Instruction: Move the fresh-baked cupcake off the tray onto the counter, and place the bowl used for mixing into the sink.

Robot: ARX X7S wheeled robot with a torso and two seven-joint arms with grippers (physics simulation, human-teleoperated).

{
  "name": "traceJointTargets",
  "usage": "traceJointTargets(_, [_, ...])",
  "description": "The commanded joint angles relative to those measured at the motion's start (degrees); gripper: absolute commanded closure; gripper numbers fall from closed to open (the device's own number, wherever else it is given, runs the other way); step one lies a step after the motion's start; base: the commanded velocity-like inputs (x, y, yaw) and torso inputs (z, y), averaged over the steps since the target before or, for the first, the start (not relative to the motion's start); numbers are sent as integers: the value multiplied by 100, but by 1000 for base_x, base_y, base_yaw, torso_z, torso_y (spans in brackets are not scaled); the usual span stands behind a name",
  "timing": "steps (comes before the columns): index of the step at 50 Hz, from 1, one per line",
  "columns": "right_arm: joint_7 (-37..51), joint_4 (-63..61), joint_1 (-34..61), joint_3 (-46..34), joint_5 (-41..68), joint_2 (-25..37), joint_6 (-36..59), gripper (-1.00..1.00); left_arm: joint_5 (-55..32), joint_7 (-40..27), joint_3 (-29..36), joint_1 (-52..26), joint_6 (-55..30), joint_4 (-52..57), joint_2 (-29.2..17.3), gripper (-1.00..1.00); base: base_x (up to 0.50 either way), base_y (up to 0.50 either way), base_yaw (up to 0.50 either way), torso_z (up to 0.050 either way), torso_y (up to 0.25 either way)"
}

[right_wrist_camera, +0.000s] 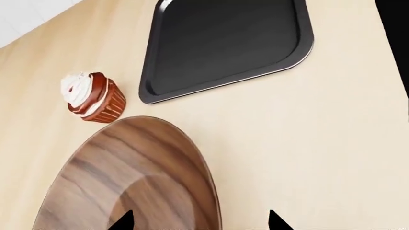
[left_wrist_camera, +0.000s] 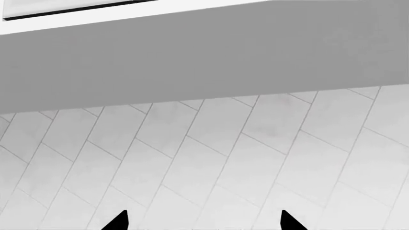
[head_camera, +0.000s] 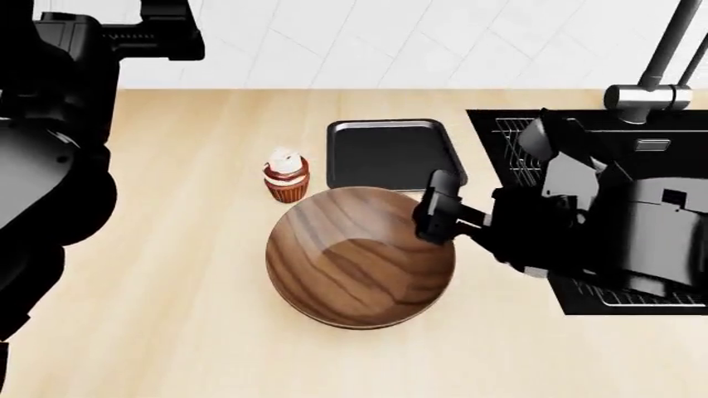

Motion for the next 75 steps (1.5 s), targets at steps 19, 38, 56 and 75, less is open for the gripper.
traceJointTargets(19, [-473, 623, -336, -214, -53, -459, 259, -100, 128, 60, 94, 97, 121, -176, 56, -100, 0, 0, 0, 0, 0])
traceJointTargets(38, [-719, 768, -437, -210, -131, -575, 319, -100, 118, 59, 131, 2, 34, -178, 51, -100, 0, 0, 0, 0, 0])
traceJointTargets(56, [-1287, 730, -819, -74, -390, -581, -25, 100, 160, 109, 263, -171, -82, -242, 104, -100, 0, 0, 0, 0, 0])
traceJointTargets(75, [-963, 413, -576, 112, -463, -272, -153, 100, 151, 102, 241, -245, -71, -222, 123, -100, 0, 0, 0, 0, 0])
